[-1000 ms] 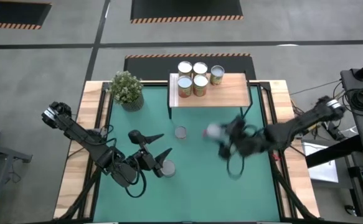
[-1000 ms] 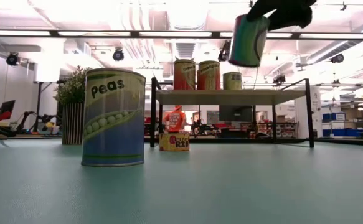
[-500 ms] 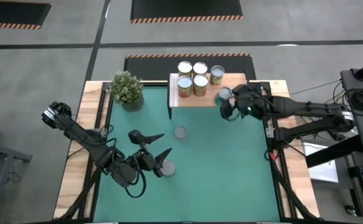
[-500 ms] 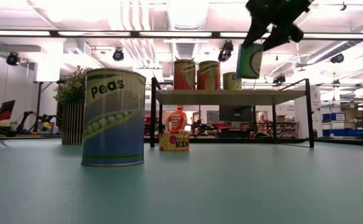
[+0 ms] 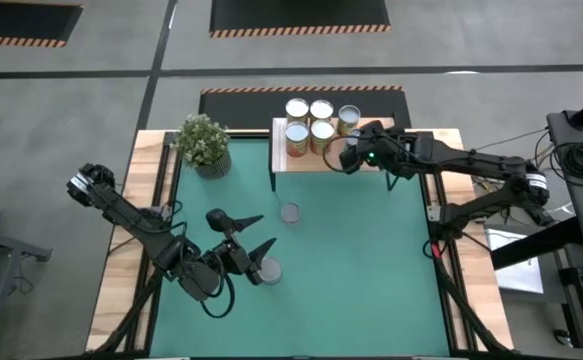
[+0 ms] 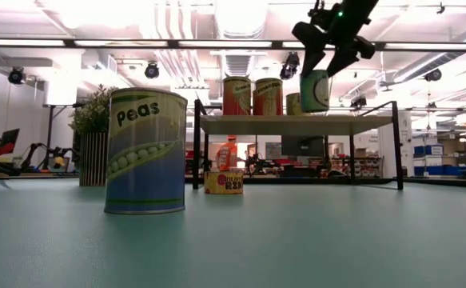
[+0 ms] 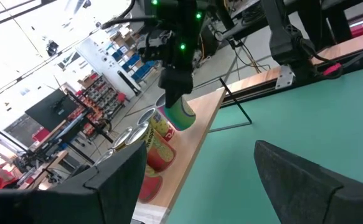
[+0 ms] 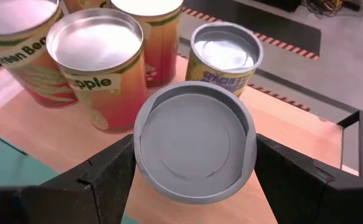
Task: Pick and place cans onto a shelf
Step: Put the canned chicken soup on the shelf
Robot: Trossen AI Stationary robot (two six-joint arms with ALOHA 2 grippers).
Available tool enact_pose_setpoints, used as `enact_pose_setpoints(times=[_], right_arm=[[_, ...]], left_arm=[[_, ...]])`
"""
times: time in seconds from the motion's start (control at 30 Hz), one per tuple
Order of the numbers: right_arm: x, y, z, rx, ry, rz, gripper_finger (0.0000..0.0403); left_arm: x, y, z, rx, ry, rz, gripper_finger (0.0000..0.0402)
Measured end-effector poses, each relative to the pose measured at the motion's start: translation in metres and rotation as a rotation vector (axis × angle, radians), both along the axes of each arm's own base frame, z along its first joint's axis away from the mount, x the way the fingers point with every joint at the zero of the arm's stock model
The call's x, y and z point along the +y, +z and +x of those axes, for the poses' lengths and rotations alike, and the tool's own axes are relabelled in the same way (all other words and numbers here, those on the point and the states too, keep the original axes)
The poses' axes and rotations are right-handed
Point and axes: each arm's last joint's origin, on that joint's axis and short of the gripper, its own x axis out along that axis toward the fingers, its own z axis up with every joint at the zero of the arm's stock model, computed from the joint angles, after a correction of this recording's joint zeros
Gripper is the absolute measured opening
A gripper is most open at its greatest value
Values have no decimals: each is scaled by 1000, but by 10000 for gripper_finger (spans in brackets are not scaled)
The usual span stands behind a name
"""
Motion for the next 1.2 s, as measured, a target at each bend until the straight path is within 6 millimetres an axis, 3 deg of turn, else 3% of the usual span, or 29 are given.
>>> enact_pose_setpoints(times=[0.47, 0.93, 1.07, 1.2], right_arm=[[-1, -12, 0, -49, -99, -4, 288], [-2, -20, 2, -56, -103, -5, 330], [-1, -12, -1, -87, -85, -25, 330], [5, 7, -9, -113, -38, -45, 329]], left_arm=[[0, 0, 0, 0, 0, 0, 279], [0, 0, 0, 0, 0, 0, 279], [0, 0, 0, 0, 0, 0, 279], [0, 0, 0, 0, 0, 0, 279]])
